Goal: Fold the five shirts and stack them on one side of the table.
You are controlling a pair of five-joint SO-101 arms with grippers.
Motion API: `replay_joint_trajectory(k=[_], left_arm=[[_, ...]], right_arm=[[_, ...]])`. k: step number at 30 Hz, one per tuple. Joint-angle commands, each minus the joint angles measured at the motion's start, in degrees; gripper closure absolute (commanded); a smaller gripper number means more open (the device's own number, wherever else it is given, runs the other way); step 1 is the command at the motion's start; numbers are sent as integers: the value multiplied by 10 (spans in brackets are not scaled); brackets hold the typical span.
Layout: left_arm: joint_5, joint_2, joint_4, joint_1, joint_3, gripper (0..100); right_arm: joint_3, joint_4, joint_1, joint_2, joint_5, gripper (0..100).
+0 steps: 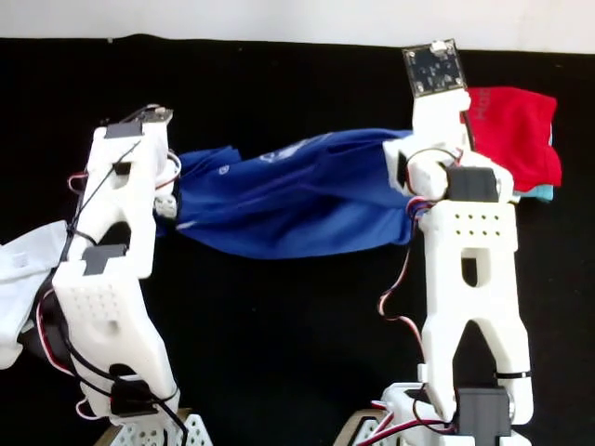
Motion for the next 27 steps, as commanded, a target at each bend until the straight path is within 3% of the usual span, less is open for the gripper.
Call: replay_joint_trajectory(k=[1,11,21,27], left_arm=[[-4,-2,55,13,-45,991],[18,-108,245,26,-189,992],[75,-345,251,26,-194,992],[86,-398,251,24,-192,992]], right_arm=[[-4,3,8,-7,3,993],[-6,22,10,-94,3,993],[-8,19,12,-189,4,993],[12,20,10,-219,4,992]])
